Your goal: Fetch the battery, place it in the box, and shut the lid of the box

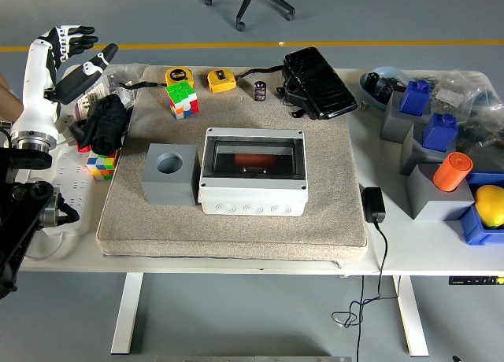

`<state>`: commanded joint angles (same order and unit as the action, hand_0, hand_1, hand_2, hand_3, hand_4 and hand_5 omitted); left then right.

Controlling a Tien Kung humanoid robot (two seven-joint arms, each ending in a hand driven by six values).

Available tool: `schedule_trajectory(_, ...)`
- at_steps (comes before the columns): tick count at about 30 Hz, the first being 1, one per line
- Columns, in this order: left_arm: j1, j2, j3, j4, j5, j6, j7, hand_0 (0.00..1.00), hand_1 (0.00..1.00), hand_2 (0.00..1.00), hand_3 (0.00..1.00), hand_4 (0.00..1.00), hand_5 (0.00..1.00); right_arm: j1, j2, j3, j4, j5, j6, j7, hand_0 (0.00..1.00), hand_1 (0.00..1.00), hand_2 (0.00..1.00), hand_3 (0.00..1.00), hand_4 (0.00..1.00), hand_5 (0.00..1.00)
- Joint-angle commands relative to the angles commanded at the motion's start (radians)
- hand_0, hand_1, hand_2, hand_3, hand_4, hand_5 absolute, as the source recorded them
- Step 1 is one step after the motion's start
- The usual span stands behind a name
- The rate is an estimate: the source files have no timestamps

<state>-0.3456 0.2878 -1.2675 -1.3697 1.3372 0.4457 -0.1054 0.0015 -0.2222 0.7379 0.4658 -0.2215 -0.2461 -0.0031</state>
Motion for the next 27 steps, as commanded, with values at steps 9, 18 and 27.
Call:
schedule_trajectory(9,0.015,0.018,-0.034,0.002,0.003,-0.005,0.002,0.692,0.674,0.614,0.624,0.958,0.469,0.018,-0.006,-0.027,-0.003,0.008,0.0,-0.003,0.607,0.628,0.644,0.563,0.958,0.517)
schedule_trajectory(18,0.043,0.014,-0.066,-0.007,0.001,-0.008,0.003,0.693,0.673,0.615,0.623,0.958,0.469,0.008,-0.003,-0.032,-0.007,0.013,-0.002,-0.004,0.607,0.629,0.644,0.564,0.959,0.517)
schedule_trajectory(27,0.069,0.022,-0.085,-0.011,0.007,-0.012,0.008,0.696,0.674,0.617,0.625,0.957,0.469,0.001,-0.002,-0.032,-0.01,0.019,-0.005,-0.007,0.605,0.63,0.646,0.566,0.961,0.521)
